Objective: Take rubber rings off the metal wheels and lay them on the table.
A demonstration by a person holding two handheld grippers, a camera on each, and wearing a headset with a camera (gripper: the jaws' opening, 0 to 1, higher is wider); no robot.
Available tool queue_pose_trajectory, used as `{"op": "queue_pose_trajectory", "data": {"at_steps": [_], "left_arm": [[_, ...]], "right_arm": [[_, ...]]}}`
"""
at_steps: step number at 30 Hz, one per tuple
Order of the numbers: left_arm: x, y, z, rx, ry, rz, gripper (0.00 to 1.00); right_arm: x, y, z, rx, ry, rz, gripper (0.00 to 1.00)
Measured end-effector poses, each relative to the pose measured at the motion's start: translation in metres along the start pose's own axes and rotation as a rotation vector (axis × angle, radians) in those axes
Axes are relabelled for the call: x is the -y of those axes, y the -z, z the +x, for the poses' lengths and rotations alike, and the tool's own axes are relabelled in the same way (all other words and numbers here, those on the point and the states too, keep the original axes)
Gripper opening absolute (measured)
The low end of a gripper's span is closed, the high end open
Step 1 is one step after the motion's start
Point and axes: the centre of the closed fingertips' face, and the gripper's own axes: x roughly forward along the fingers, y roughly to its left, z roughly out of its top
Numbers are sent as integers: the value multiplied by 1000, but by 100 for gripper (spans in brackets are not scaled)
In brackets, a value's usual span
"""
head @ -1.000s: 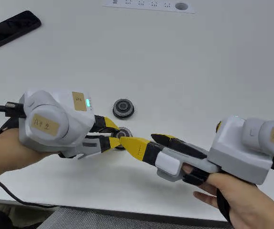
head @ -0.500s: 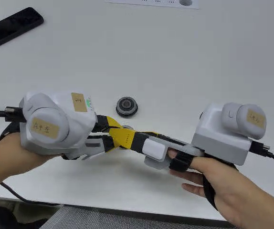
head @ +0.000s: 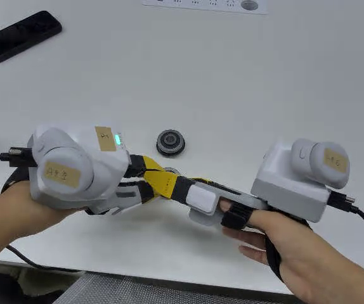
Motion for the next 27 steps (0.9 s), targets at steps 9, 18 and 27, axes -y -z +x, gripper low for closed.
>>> {"op": "queue_pose_trajectory", "data": {"at_steps": [9, 18, 27], "left_arm": [[-2, 2, 0, -4, 2, 5, 12], [-4, 4, 1, -4, 0, 3, 12], [-4, 4, 1, -3, -4, -1, 12]], "right_arm": [[1, 8, 0, -52, 13, 1, 57], [0, 7, 0, -48, 12, 11, 58], [0, 7, -2, -38, -20, 25, 55]]}}
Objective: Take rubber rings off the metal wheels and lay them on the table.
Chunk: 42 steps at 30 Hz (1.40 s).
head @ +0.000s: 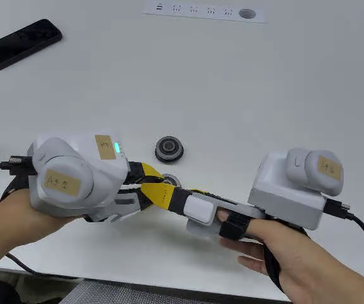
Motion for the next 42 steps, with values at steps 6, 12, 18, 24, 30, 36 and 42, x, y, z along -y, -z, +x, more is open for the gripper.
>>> {"op": "queue_pose_trajectory", "data": {"at_steps": [6, 12, 18, 24, 30, 36, 42], "left_arm": [[1, -1, 0, 3, -1, -3, 12], [2, -2, 0, 4, 0, -2, 12], [2, -2, 0, 9, -4, -4, 12], [2, -3, 0, 9, -4, -6, 12], [2, -3, 0, 7, -4, -3, 12], [2, -3, 0, 11, -6, -9, 12], [2, -3, 0, 11, -8, -11, 12]], "right_arm": [[0, -2, -3, 34, -32, 30, 54], [1, -3, -4, 36, -31, 33, 51], [1, -3, -4, 37, -26, 31, 51], [0, -3, -6, 38, -30, 13, 48], [2, -4, -8, 34, -22, 12, 43], [11, -6, -4, 34, 8, 28, 37], [27, -6, -5, 30, 61, 70, 20]]}}
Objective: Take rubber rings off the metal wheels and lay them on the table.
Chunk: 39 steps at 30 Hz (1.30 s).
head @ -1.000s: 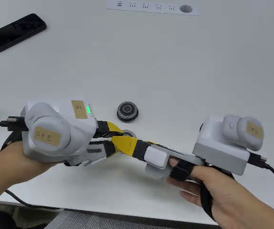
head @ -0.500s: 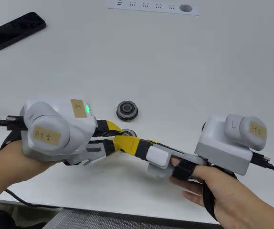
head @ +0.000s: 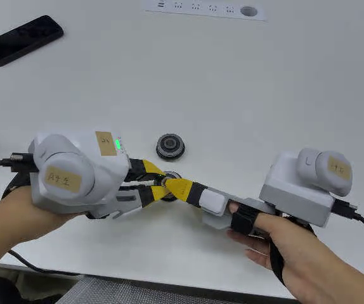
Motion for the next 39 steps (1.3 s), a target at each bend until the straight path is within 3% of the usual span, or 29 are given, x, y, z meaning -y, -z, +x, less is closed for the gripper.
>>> {"op": "queue_pose_trajectory", "data": {"at_steps": [4, 12, 39], "left_arm": [[0, 0, 0, 0, 0, -1, 12], [-1, 0, 0, 1, 1, 0, 12], [-2, 2, 1, -6, -1, 1, 12]], "right_arm": [[7, 0, 1, -10, 22, 8, 12], [11, 1, 1, -19, 36, 44, 6], [13, -1, 1, -25, 44, 65, 2]]}}
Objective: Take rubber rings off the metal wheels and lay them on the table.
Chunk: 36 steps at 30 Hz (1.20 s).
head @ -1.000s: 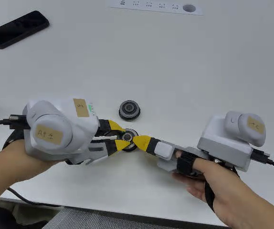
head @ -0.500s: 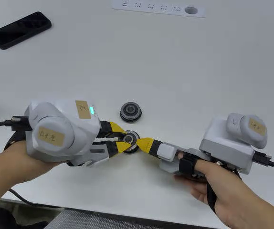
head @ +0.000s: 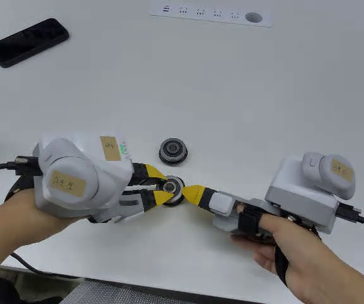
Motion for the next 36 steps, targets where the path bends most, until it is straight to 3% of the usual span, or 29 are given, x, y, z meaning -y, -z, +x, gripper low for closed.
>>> {"op": "queue_pose_trajectory", "data": {"at_steps": [9, 36], "left_arm": [[1, 0, 0, -3, -3, 0, 12], [1, 0, 0, 4, -6, -1, 12]], "right_arm": [[-3, -1, -1, 7, 23, -40, 1], [-15, 2, 2, -39, 52, -234, 1]]}}
